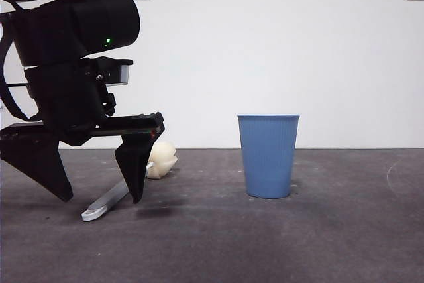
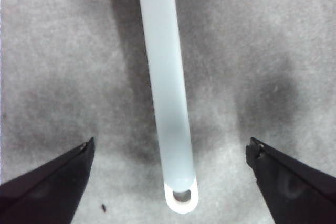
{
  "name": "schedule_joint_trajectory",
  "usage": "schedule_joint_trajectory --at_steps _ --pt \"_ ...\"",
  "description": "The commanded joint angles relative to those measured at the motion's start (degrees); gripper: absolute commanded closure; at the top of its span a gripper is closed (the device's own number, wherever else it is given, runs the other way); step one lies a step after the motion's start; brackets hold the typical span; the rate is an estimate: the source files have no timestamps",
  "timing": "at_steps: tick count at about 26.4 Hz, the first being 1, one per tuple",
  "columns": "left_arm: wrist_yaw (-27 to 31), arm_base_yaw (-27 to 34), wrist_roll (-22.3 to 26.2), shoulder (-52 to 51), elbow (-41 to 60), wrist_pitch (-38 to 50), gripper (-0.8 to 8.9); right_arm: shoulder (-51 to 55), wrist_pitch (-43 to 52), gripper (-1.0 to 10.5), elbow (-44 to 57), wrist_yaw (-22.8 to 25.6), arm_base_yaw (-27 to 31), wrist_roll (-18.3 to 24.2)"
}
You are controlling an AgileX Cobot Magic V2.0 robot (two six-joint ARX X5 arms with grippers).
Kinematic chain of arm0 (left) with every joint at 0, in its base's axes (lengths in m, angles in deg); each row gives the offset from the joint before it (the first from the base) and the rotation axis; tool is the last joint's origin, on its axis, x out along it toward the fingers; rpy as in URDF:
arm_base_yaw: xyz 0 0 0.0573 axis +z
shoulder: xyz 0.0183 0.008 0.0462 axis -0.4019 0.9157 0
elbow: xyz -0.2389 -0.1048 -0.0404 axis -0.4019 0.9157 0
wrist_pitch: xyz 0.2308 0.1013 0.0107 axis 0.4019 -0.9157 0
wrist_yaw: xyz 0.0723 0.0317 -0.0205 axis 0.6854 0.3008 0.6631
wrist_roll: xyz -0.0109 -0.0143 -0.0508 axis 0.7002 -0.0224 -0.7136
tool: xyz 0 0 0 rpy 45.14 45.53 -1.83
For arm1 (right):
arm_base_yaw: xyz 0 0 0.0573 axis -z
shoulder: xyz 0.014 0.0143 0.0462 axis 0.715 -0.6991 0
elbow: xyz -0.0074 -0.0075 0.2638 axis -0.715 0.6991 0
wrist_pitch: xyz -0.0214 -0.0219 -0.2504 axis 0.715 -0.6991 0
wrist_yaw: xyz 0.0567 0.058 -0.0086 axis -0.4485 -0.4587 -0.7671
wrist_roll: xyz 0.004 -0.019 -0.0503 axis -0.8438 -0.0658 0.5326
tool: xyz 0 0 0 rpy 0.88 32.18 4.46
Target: Pick up the cup brush,pick up the cup,insert the brush into the cup,clean the cup,put the cup brush back,put the cup back to the fixed position on the table
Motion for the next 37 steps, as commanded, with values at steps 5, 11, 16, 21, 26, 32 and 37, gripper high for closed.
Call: schedule_joint_trajectory --at_steps 5,11,16,21,26,32,37 --pt "0.0 -0.3 -1.9 3.2 0.2 -0.2 3.25 0.0 -0.2 3.8 -0.2 0.1 -0.1 -0.4" --pt "-0.2 -0.5 -1.6 3.1 0.1 -0.7 5.78 0.0 -0.1 3.8 -0.2 0.2 -0.1 -0.3" --pt "-0.6 -0.5 -1.4 3.0 -0.1 -1.0 6.94 0.0 -0.1 3.8 -0.2 0.2 -0.1 -0.3" --pt "-2.8 -0.5 -1.4 1.9 -0.2 -1.1 7.04 0.0 -0.1 3.8 -0.2 0.2 -0.1 -0.3" --pt "-3.3 -0.5 -1.4 1.8 -1.7 -2.4 8.22 0.0 -0.1 3.8 -0.2 0.1 -0.1 -0.4" --pt "-3.2 -0.5 -1.4 1.5 -1.7 -3.0 8.22 0.0 -0.2 3.8 -0.2 0.1 -0.1 -0.4" --pt "-3.1 -0.5 0.2 -1.4 -2.0 -3.3 8.22 -0.7 -0.1 3.8 -0.2 -0.3 -0.1 -0.3"
